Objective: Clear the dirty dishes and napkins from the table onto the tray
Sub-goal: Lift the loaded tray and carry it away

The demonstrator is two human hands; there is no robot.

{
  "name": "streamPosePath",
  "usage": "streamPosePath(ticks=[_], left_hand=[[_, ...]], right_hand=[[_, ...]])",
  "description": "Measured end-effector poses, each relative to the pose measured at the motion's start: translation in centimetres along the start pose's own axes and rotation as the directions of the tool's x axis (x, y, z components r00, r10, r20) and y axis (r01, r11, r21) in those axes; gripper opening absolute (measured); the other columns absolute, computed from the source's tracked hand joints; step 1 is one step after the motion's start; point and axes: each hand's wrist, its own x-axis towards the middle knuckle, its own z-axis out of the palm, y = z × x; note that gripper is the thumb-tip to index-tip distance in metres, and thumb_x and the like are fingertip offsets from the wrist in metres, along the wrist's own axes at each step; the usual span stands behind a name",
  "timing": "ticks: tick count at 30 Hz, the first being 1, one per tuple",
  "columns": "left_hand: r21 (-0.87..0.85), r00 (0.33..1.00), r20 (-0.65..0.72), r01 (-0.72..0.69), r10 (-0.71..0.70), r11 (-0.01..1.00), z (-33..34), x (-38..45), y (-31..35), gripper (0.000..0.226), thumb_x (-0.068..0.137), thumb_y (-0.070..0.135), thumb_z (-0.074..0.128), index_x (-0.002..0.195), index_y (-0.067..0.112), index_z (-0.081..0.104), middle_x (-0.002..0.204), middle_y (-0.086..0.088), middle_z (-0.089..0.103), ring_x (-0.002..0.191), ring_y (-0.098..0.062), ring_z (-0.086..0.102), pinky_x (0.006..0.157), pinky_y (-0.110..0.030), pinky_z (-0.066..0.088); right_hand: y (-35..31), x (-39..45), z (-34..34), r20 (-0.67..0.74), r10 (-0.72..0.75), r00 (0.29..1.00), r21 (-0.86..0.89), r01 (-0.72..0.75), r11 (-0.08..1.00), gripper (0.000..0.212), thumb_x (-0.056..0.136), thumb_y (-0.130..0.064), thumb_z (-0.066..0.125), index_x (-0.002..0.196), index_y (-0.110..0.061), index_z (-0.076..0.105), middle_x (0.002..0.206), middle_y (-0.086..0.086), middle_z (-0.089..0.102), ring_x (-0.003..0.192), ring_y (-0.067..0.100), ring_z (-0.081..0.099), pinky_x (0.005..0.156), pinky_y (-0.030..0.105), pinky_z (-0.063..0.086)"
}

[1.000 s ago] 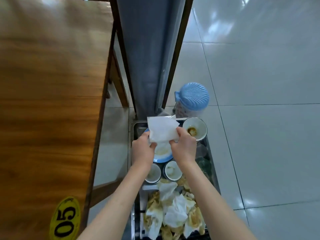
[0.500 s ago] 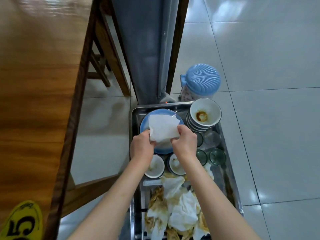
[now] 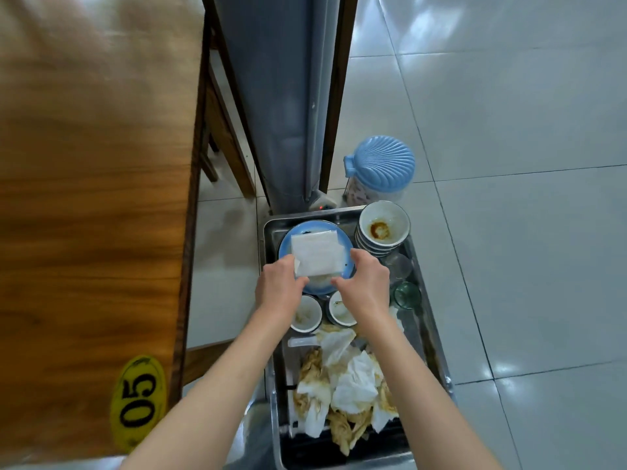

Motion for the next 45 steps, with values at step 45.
streamPosePath(ticks=[45], left_hand=[[-0.197, 0.9, -0.437, -0.09, -0.005, 0.976, -9.6, -28.4, 28.5, 0.079, 0.073, 0.025, 0.079, 0.141, 0.024, 0.04, 0.144, 0.007, 0.042, 0.133, -0.01, 0.035, 0.099, -0.015, 0.023]], right_hand=[[1.3, -8.4, -41.0, 0.415, -0.62, 0.666, -0.052, 0.697, 0.715, 0.104, 0.063, -0.024, 0.084, 0.145, -0.038, 0.021, 0.138, -0.003, 0.045, 0.105, 0.021, 0.053, 0.083, 0.041, 0.052]])
